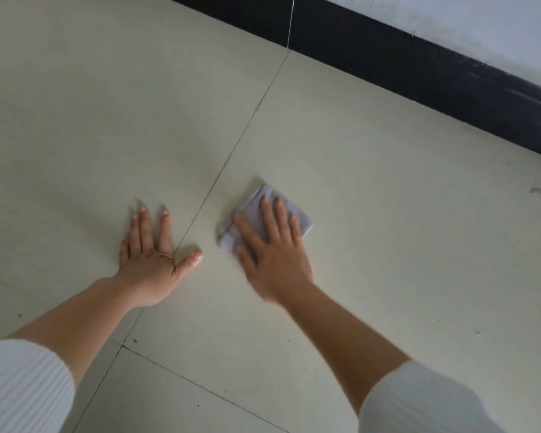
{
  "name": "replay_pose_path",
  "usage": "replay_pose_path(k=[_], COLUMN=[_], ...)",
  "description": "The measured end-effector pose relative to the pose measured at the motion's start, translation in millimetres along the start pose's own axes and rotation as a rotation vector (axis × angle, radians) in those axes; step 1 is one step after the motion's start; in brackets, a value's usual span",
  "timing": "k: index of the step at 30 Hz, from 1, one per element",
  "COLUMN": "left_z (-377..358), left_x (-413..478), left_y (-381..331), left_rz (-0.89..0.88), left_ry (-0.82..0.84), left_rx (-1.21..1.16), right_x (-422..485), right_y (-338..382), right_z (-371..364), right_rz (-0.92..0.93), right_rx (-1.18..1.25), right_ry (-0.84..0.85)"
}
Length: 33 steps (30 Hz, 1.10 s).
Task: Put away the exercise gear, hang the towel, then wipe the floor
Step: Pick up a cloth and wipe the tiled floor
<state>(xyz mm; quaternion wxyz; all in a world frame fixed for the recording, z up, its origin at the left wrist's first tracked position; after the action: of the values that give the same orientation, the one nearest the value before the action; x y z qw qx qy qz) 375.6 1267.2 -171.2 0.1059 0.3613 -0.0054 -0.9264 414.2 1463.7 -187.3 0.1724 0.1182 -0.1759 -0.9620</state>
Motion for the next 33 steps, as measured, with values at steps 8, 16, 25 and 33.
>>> replay_pose_path(k=[8,16,25,33], left_z=[-0.7,-6.8,-1.7,0.9], left_x=[0.4,8.1,2.3,7.2], left_y=[0.6,4.3,8.3,28.6], left_rz=[-0.013,-0.059,-0.146,-0.376], left_ry=[0.016,-0.03,0.006,0.081], left_rx=[0.013,-0.003,-0.001,0.065], right_x=[-53.5,-72.8,-79.9,-93.1], right_y=[-77.5,-129.0,29.7,127.3], right_z=[24.3,48.8,-9.2,-35.0], right_rz=[-0.315,-0.919,-0.835,-0.876], right_rx=[-0.03,0.154,0.242,0.325], right_ry=[-0.013,-0.143,-0.068,-0.02])
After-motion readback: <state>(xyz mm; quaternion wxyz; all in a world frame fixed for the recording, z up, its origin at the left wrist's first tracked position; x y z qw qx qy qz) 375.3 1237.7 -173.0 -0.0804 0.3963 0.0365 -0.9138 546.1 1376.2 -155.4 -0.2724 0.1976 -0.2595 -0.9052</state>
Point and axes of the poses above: each hand's wrist, its own x-axis towards the middle knuckle, its own z-axis out of the back of the hand, y = z × x, the point moved 3 cm from there along x, towards the middle knuckle, and after that the axes turned 14 degrees about z, right-handed, at the moved point
